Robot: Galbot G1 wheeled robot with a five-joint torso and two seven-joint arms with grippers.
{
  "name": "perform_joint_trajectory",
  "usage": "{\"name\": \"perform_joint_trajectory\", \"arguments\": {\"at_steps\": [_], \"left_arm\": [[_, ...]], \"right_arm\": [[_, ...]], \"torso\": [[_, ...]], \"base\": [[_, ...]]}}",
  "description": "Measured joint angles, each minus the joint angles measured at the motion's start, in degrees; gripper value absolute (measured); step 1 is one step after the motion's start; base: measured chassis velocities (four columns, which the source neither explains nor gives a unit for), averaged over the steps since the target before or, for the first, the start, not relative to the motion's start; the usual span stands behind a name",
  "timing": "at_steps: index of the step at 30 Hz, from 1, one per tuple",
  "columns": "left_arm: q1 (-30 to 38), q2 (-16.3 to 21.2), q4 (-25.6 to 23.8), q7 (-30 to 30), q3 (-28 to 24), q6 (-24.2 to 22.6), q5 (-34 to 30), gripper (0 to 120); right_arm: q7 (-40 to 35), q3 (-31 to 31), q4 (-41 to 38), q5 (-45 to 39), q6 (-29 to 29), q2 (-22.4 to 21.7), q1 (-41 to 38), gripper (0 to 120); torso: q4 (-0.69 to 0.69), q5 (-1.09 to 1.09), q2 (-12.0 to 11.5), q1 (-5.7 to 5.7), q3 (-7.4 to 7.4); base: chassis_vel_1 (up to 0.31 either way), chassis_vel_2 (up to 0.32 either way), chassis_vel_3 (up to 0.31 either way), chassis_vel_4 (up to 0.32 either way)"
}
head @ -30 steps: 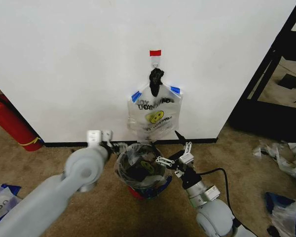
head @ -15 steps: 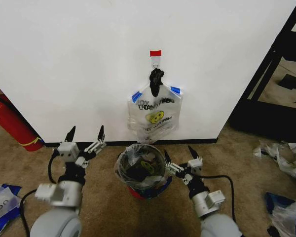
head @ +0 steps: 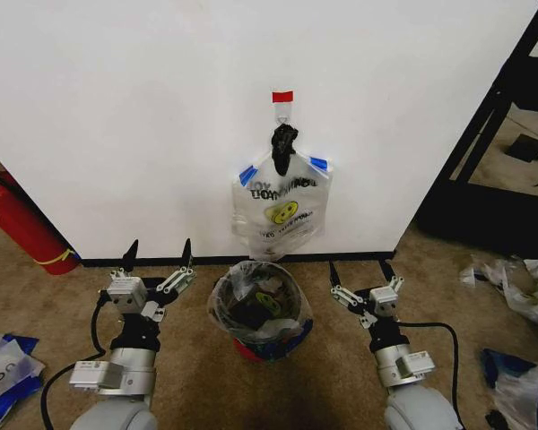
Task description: Pick up the garbage bag from the wall and place it over the trash bin.
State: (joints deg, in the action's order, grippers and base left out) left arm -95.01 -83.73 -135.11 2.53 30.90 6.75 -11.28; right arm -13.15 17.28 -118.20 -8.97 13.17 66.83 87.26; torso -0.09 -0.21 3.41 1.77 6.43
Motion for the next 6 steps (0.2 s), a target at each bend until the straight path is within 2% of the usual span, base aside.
{"name": "perform_joint_trajectory", "arguments": {"at_steps": [4,6], "left_arm": [[-0.16,-0.26,-0.43,0.21,0.03,-0.90,-0.06,100],[-0.08,-0.30,-0.42,0.26,0.04,-1.26,-0.08,100]], "right_arm": [[0.68,-0.93,-0.04,-4.74,-0.70,0.29,0.16,100],[1.42,0.00,0.09,-2.35,-0.69,0.67,-0.02,100]], "torso": [[0.00,0.00,0.00,0.00,0.00],[0.00,0.00,0.00,0.00,0.00]], "base": [[0.000,0.000,0.000,0.000],[0.000,0.000,0.000,0.000]]}}
